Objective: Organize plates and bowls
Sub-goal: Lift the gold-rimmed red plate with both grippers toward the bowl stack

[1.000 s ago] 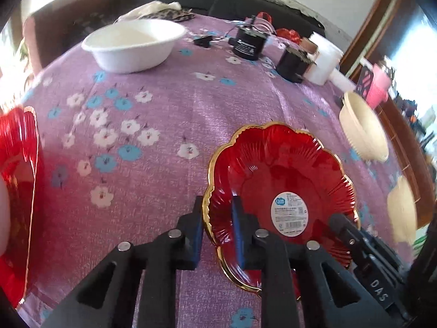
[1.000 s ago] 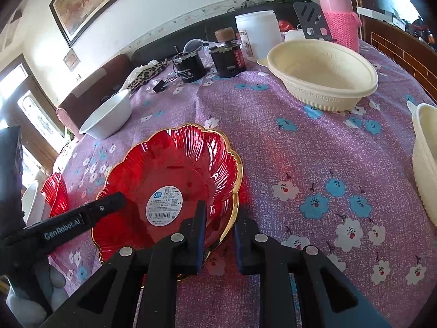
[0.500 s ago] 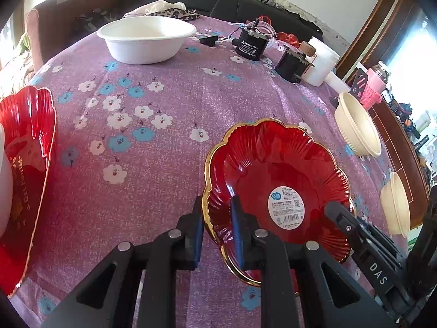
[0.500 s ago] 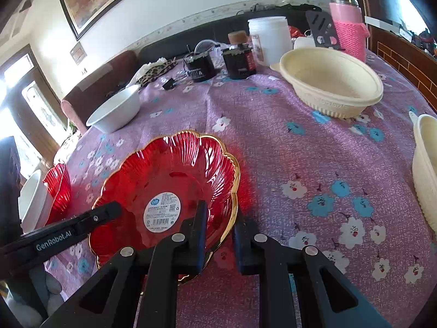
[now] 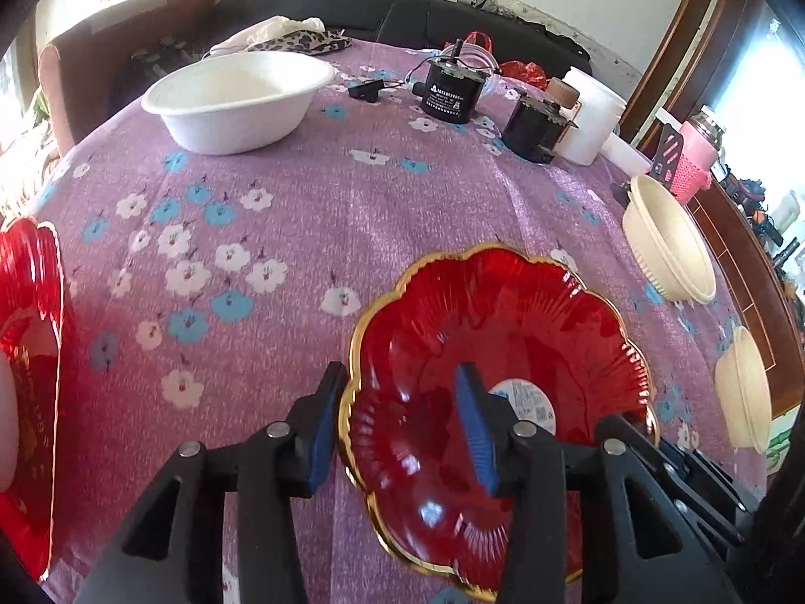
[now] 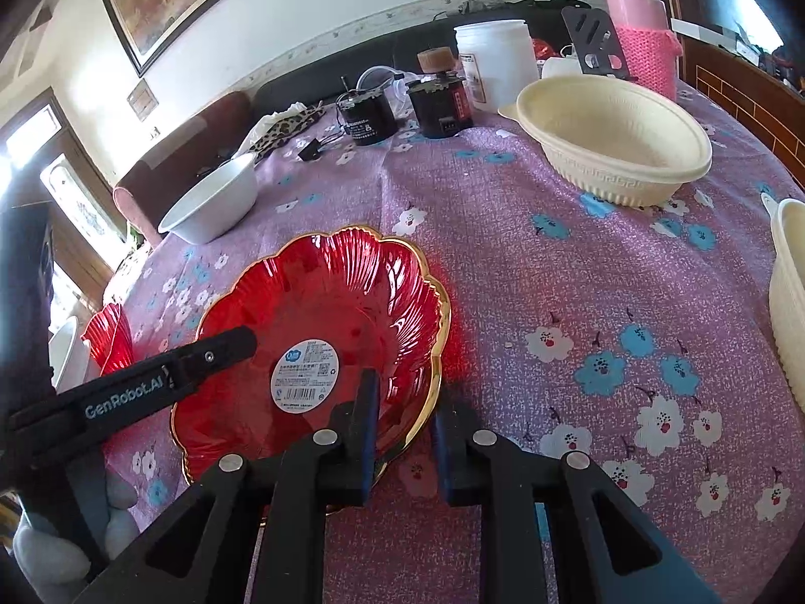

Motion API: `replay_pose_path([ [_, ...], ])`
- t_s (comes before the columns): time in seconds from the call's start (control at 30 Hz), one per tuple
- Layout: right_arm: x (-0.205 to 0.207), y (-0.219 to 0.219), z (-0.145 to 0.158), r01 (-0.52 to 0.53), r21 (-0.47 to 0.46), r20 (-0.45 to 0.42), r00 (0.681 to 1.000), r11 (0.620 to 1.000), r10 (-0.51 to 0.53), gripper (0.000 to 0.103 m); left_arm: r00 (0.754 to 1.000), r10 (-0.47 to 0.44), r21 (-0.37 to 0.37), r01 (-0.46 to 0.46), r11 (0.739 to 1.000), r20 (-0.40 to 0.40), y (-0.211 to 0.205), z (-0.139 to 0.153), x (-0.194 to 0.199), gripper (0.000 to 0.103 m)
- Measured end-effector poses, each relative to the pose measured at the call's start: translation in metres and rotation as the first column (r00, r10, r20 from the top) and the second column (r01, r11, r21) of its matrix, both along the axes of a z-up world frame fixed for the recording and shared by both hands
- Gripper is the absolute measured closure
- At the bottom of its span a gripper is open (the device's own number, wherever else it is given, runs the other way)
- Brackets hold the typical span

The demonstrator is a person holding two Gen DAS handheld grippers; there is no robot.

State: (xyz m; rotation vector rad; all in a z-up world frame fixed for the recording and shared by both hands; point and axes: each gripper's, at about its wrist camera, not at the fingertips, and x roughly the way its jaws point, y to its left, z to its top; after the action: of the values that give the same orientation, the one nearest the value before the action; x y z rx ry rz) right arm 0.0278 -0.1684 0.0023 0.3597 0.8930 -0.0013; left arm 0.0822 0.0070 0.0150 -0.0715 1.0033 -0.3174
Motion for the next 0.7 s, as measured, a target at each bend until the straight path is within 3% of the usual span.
replay_pose_path([
  [0.17, 0.003, -0.003, -0.002, 0.025, 0.025, -0.002, 1.000, 0.999, -0.025, 0.080, 0.998, -0.043, 0.115, 0.038, 0.993, 0.047, -0.019, -0.001, -0.009, 0.057],
  [0.27, 0.002, -0.008, -0.003, 0.033, 0.051, -0.001, 0.999, 0.998, -0.033, 0.080, 0.999, -0.032, 0.087, 0.030, 0.996, 0.032, -0.015, 0.000, -0.013, 0.058],
  [0.33, 0.000, -0.008, -0.002, 0.036, 0.047, 0.000, 0.999, 0.998, -0.036, 0.082, 1.000, -0.014, 0.069, 0.013, 0.998, 0.023, -0.009, 0.001, -0.016, 0.071],
  [0.43, -0.004, -0.006, 0.002, 0.038, 0.029, 0.017, 0.999, 0.999, -0.039, 0.086, 1.000, 0.022, 0.026, -0.022, 0.999, 0.012, 0.005, 0.004, -0.022, 0.081],
  [0.7, -0.019, 0.015, 0.029, 0.009, -0.006, 0.113, 0.994, 1.000, -0.009, 0.087, 0.993, 0.077, -0.047, -0.073, 0.996, 0.084, 0.038, 0.033, -0.052, 0.083],
])
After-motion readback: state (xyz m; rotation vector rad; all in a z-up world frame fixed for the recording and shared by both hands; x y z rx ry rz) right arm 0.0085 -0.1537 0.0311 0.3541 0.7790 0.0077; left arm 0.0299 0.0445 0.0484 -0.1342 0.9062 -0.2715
